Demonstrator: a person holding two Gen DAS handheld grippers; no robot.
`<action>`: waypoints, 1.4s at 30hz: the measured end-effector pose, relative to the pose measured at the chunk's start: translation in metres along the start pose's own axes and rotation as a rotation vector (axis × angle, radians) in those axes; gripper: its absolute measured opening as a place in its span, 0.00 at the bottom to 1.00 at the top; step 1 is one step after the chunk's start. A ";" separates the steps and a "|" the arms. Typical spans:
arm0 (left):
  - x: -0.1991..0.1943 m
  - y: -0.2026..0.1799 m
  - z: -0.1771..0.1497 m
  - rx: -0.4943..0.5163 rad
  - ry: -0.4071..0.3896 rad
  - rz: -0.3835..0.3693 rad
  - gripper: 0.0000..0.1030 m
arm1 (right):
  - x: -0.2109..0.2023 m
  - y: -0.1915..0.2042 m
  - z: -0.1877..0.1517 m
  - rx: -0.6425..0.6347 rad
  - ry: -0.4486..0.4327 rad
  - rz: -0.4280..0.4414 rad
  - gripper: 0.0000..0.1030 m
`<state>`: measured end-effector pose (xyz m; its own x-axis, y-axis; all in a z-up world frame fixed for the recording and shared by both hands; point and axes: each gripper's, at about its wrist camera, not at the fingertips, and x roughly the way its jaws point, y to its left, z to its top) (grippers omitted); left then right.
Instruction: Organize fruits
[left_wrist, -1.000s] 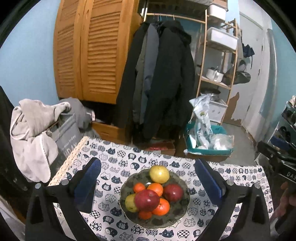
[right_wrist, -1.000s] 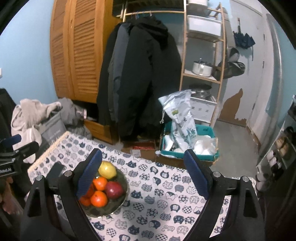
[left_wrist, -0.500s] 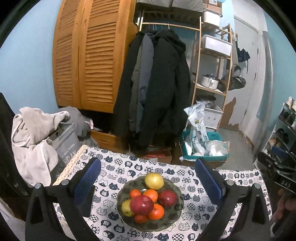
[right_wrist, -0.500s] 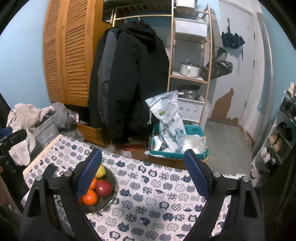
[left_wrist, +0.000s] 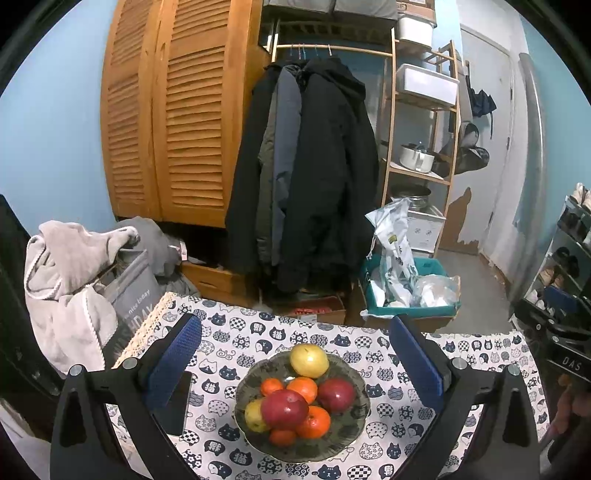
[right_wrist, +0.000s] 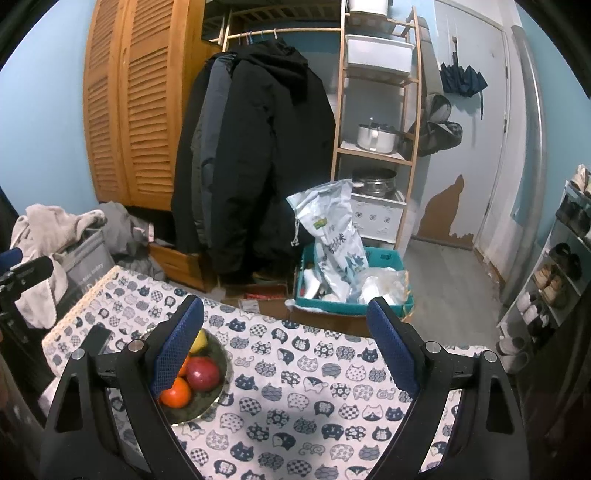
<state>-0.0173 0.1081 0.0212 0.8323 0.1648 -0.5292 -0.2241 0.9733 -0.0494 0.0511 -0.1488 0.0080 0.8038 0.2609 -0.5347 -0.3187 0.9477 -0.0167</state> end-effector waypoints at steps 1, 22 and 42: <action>0.000 0.000 0.000 0.000 0.001 0.002 0.99 | 0.000 0.000 0.000 0.000 0.000 -0.001 0.86; -0.001 -0.002 0.000 0.008 -0.002 0.000 0.99 | -0.003 -0.009 0.002 -0.002 -0.004 -0.011 0.86; -0.003 -0.005 0.000 0.009 -0.004 -0.001 0.99 | -0.003 -0.007 0.001 -0.005 -0.005 -0.011 0.86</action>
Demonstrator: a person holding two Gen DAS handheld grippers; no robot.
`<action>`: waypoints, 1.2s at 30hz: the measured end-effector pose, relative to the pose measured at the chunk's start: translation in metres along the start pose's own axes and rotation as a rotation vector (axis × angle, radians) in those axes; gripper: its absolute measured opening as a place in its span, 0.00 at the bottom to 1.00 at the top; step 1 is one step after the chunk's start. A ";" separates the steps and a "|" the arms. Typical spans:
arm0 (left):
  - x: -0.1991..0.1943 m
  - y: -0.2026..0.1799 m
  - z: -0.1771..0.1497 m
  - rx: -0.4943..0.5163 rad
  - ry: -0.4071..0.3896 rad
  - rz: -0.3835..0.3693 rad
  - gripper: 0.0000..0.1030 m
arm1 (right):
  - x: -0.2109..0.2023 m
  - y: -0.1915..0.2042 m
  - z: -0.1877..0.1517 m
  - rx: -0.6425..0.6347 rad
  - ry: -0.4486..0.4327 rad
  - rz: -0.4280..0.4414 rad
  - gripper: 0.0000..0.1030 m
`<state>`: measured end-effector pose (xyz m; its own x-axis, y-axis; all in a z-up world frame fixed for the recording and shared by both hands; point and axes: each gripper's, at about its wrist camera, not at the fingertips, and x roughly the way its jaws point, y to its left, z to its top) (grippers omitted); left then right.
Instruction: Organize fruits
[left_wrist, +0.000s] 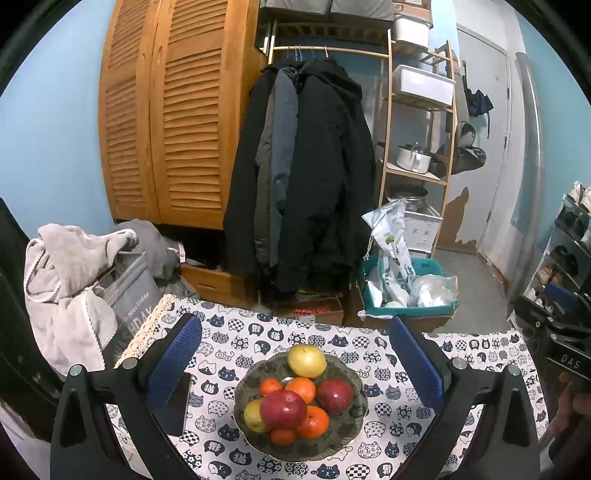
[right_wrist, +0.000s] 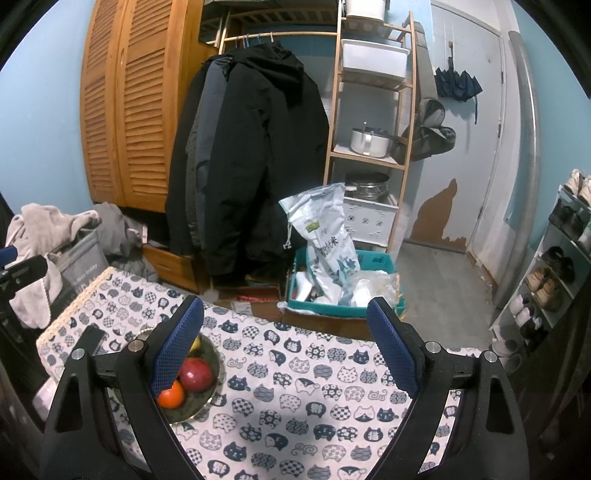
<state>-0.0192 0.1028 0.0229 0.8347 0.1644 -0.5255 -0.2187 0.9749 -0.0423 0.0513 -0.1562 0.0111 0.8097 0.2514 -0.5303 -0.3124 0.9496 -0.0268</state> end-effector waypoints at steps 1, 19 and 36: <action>0.000 0.000 0.000 0.000 0.000 -0.001 0.99 | 0.000 -0.002 0.000 0.000 0.000 -0.001 0.86; -0.001 0.000 0.000 0.002 0.005 0.001 0.99 | 0.000 0.000 0.000 -0.002 -0.001 -0.001 0.86; -0.003 0.000 0.000 0.028 -0.006 0.027 0.99 | 0.000 0.001 -0.001 -0.005 -0.001 -0.001 0.86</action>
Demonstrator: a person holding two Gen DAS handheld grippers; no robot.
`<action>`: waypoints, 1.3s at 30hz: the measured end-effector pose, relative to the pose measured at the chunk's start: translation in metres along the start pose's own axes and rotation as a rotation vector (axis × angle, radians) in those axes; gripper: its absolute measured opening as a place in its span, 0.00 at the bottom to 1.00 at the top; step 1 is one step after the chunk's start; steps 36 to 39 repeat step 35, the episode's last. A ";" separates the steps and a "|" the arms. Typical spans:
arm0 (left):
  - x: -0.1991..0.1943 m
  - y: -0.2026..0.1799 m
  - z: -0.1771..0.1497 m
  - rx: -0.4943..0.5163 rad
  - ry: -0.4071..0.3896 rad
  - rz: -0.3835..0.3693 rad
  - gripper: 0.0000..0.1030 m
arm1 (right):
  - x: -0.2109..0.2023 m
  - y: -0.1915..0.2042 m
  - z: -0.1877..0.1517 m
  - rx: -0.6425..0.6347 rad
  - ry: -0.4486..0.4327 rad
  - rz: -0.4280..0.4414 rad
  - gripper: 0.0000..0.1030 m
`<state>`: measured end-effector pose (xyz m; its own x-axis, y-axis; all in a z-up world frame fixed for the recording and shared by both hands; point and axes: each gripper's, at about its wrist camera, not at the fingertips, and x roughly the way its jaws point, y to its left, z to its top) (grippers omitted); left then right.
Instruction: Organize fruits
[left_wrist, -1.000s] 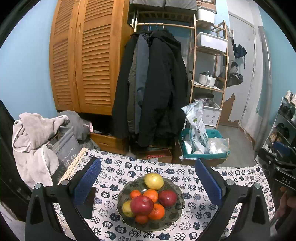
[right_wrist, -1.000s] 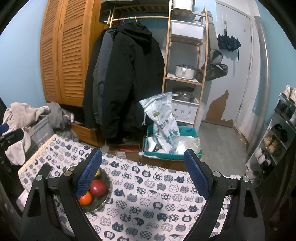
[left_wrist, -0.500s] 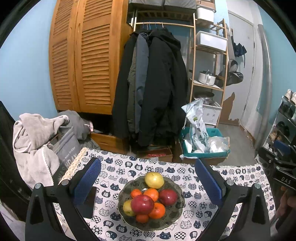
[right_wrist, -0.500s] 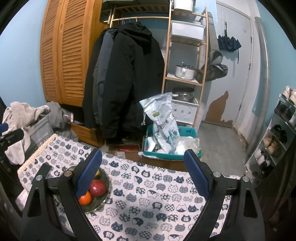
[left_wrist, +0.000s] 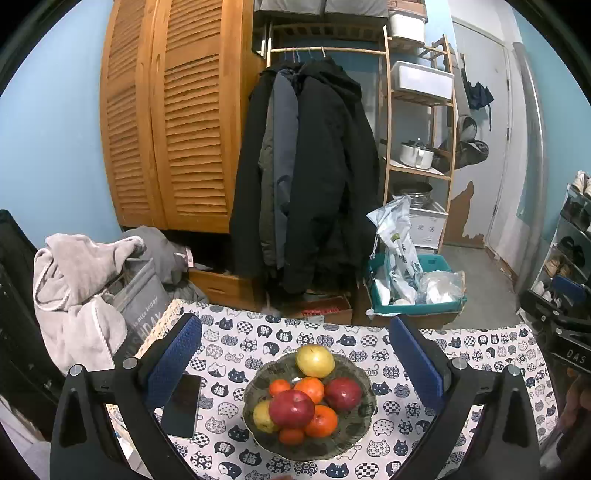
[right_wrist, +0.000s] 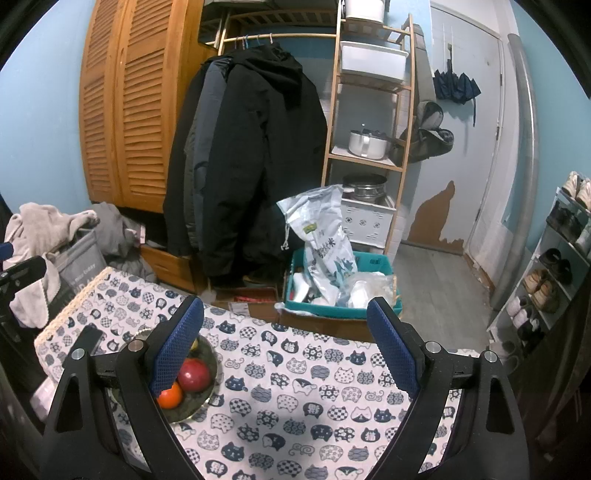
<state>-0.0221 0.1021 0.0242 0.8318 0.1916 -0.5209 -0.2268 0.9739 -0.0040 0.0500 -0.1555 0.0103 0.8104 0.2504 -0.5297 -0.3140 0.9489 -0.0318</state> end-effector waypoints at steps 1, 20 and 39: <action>0.000 0.000 0.001 -0.001 -0.001 0.001 0.99 | 0.000 -0.001 0.000 -0.001 0.001 -0.001 0.86; 0.002 0.001 0.003 -0.009 0.000 -0.002 0.99 | 0.001 -0.002 0.000 -0.004 0.001 -0.002 0.86; 0.000 -0.001 0.007 -0.009 -0.001 -0.007 0.99 | 0.001 -0.001 0.000 -0.006 0.002 -0.002 0.86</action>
